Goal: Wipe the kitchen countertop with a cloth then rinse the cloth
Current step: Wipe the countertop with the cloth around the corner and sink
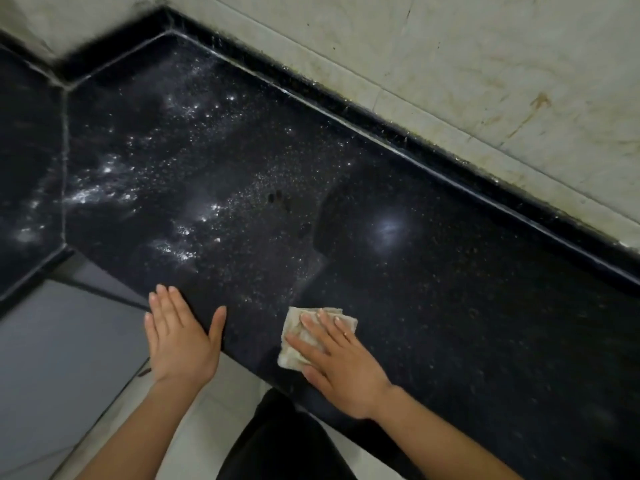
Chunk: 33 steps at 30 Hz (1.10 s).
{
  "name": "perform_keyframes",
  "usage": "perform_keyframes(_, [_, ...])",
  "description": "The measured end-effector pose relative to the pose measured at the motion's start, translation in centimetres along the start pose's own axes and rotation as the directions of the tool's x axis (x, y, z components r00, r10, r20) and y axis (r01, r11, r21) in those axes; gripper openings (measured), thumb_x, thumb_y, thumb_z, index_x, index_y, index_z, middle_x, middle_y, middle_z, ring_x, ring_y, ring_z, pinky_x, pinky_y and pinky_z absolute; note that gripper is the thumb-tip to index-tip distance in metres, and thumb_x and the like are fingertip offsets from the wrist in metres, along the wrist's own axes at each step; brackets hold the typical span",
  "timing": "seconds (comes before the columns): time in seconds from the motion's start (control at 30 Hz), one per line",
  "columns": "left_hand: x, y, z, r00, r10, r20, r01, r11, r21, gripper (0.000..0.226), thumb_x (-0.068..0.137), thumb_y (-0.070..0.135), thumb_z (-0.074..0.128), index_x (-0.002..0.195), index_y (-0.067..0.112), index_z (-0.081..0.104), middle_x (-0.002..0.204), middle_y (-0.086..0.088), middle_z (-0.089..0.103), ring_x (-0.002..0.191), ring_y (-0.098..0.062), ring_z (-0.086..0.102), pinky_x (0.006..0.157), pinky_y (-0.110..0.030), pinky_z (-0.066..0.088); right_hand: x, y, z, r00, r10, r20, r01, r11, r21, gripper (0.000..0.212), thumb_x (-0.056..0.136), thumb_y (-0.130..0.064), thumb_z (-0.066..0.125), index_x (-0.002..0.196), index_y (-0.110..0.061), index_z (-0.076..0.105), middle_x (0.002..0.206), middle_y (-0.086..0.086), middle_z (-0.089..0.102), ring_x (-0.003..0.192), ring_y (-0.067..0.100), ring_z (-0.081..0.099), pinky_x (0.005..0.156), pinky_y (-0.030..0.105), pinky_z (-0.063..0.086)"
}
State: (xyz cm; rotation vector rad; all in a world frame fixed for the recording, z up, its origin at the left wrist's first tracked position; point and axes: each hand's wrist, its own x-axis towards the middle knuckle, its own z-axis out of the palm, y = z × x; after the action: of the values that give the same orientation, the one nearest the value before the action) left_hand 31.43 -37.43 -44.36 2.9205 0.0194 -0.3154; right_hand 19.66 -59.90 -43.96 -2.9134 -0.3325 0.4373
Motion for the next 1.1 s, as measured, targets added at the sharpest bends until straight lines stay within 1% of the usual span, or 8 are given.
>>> perform_keyframes(0.07, [0.0, -0.1, 0.2, 1.0, -0.014, 0.003, 0.014, 0.999, 0.039, 0.092, 0.086, 0.063, 0.015, 0.148, -0.003, -0.005, 0.158, -0.018, -0.007, 0.146, -0.026, -0.009, 0.118, -0.039, -0.006, 0.3, 2.8, -0.4, 0.997, -0.061, 0.054, 0.065, 0.994, -0.083, 0.059, 0.097, -0.048, 0.026, 0.15, -0.034, 0.005, 0.154, 0.003, 0.03, 0.142, 0.026, 0.026, 0.113, 0.037, 0.012])
perform_keyframes(0.17, [0.1, -0.1, 0.4, 1.0, -0.02, 0.005, 0.02, 0.998, 0.055, 0.093, 0.085, 0.063, 0.014, 0.148, -0.003, -0.006, 0.157, -0.019, -0.007, 0.146, -0.027, -0.009, 0.117, -0.038, -0.007, 2.9, 7.0, -2.1, 0.992, 0.125, 0.022, -0.123, 0.99, -0.074, 0.058, 0.096, -0.053, 0.0, 0.149, -0.031, -0.006, 0.16, 0.005, 0.008, 0.147, 0.024, -0.002, 0.117, 0.035, -0.009])
perform_keyframes(0.27, [0.1, 0.0, 0.4, 1.0, -0.021, 0.013, 0.02, 0.999, 0.042, 0.093, 0.085, 0.063, 0.013, 0.148, -0.003, -0.006, 0.157, -0.018, -0.009, 0.146, -0.027, -0.011, 0.117, -0.038, -0.008, 6.5, 10.2, -4.5, 0.901, 0.433, 0.035, -0.434, 0.893, 0.122, 0.054, 0.101, -0.047, 0.011, 0.149, -0.033, -0.01, 0.159, 0.0, -0.013, 0.143, 0.019, -0.022, 0.113, 0.033, -0.016])
perform_keyframes(0.43, [0.4, 0.0, 0.1, 0.998, -0.032, 0.053, 0.029, 0.999, 0.046, 0.093, 0.086, 0.065, 0.011, 0.147, -0.001, -0.012, 0.157, -0.017, -0.015, 0.145, -0.026, -0.016, 0.117, -0.037, -0.009, 11.3, 10.0, -5.9, 0.792, 0.601, 0.11, -0.608, 0.759, 0.231, 0.053, 0.101, -0.044, 0.008, 0.149, -0.034, -0.014, 0.158, 0.003, -0.021, 0.142, 0.025, -0.027, 0.114, 0.041, -0.016])
perform_keyframes(0.67, [0.5, -0.2, 0.1, 0.998, -0.004, 0.068, 0.005, 1.0, -0.02, 0.093, 0.085, 0.065, 0.01, 0.146, -0.001, -0.014, 0.155, -0.019, -0.018, 0.145, -0.028, -0.016, 0.118, -0.039, -0.009, 7.5, 2.2, -3.5, 0.956, 0.286, 0.065, -0.293, 0.943, 0.159, 0.056, 0.102, -0.042, 0.018, 0.15, -0.033, -0.01, 0.159, 0.001, -0.017, 0.142, 0.023, -0.026, 0.113, 0.036, -0.018])
perform_keyframes(0.9, [0.5, -1.1, 1.1, 0.999, 0.032, 0.012, -0.03, 0.994, -0.109, 0.099, 0.082, 0.071, 0.002, 0.147, -0.004, -0.002, 0.156, -0.023, -0.003, 0.146, -0.033, -0.002, 0.116, -0.041, -0.005, 2.9, -3.8, -1.9, 0.99, 0.032, 0.139, -0.048, 0.992, 0.114, 0.052, 0.096, -0.048, 0.013, 0.141, -0.047, -0.014, 0.15, -0.015, -0.024, 0.139, 0.011, -0.031, 0.112, 0.028, -0.023])
perform_keyframes(1.0, [0.6, -1.4, 1.1, 0.998, 0.053, 0.031, -0.048, 0.989, -0.142, 0.099, 0.081, 0.071, 0.0, 0.146, -0.003, -0.008, 0.156, -0.022, -0.008, 0.146, -0.031, -0.008, 0.115, -0.039, -0.008, 4.8, -1.6, -2.5, 0.971, 0.218, 0.1, -0.227, 0.97, 0.09, 0.056, 0.092, -0.055, 0.004, 0.142, -0.039, -0.014, 0.148, -0.015, -0.025, 0.141, 0.014, -0.026, 0.115, 0.03, -0.016])
perform_keyframes(1.1, [0.6, -1.5, 1.1, 0.998, 0.066, 0.022, -0.062, 0.985, -0.162, 0.098, 0.08, 0.071, -0.001, 0.145, -0.002, -0.012, 0.156, -0.021, -0.011, 0.145, -0.03, -0.011, 0.114, -0.038, -0.011, 7.7, 2.0, -3.3, 0.82, 0.567, 0.078, -0.571, 0.8, 0.183, 0.056, 0.099, -0.047, 0.01, 0.147, -0.029, -0.014, 0.153, -0.008, -0.022, 0.144, 0.022, -0.021, 0.116, 0.033, -0.014])
